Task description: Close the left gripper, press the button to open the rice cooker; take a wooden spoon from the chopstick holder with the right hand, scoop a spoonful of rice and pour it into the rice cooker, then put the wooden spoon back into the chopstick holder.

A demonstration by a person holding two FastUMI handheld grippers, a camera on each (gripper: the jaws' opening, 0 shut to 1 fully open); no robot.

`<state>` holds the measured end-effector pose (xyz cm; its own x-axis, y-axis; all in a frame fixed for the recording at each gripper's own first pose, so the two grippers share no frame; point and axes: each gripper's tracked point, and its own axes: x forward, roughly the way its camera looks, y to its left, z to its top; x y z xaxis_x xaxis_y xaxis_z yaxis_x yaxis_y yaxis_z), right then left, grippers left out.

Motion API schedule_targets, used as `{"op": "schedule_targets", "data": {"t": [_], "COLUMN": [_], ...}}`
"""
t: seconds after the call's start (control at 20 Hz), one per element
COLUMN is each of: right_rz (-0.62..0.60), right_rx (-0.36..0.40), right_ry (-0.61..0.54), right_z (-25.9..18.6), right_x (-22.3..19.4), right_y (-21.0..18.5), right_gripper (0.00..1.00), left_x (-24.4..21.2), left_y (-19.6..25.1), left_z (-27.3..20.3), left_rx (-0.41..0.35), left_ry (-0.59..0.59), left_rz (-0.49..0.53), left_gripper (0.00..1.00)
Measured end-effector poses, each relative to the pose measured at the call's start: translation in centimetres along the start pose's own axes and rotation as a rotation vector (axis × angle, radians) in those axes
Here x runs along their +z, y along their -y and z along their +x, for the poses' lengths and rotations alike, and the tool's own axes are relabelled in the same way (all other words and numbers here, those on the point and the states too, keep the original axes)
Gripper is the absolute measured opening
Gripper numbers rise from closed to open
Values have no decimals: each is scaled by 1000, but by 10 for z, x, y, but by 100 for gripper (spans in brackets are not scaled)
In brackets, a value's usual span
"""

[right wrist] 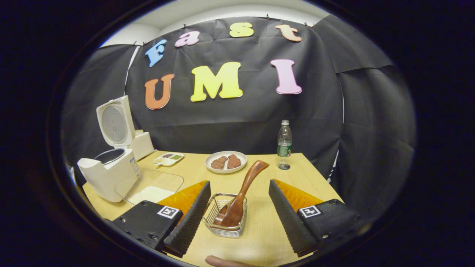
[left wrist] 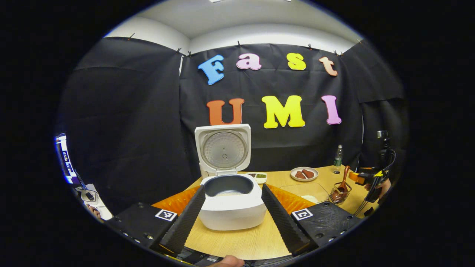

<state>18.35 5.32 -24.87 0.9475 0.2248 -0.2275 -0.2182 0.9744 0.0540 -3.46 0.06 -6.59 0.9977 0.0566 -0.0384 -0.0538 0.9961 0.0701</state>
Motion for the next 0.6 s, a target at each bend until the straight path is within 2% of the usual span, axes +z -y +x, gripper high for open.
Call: {"op": "schedule_targets", "data": {"t": [0.05,0.2,0.35,0.5,0.6], "right_rz": [14,50,83,191,324], "right_rx": [-22,-3,-10,18,66], "right_ry": [-11,-25,-68,-115,-149], "right_z": [13,46,69,84,89], "right_x": [-6,-11,-22,-25,-27], "right_y": [8,1,2,4,-2], "right_gripper": [100,100,99,99,82], "left_x": [-3,-11,-18,-29,-30], "left_y": [2,13,7,7,2], "left_z": [-10,-41,-56,-66,-67], "left_rx": [-5,-36,-28,-51,-54], "left_ry": [16,44,58,57,56], "left_rz": [3,9,-12,-7,-1], "left_gripper": [96,96,95,95,95]}}
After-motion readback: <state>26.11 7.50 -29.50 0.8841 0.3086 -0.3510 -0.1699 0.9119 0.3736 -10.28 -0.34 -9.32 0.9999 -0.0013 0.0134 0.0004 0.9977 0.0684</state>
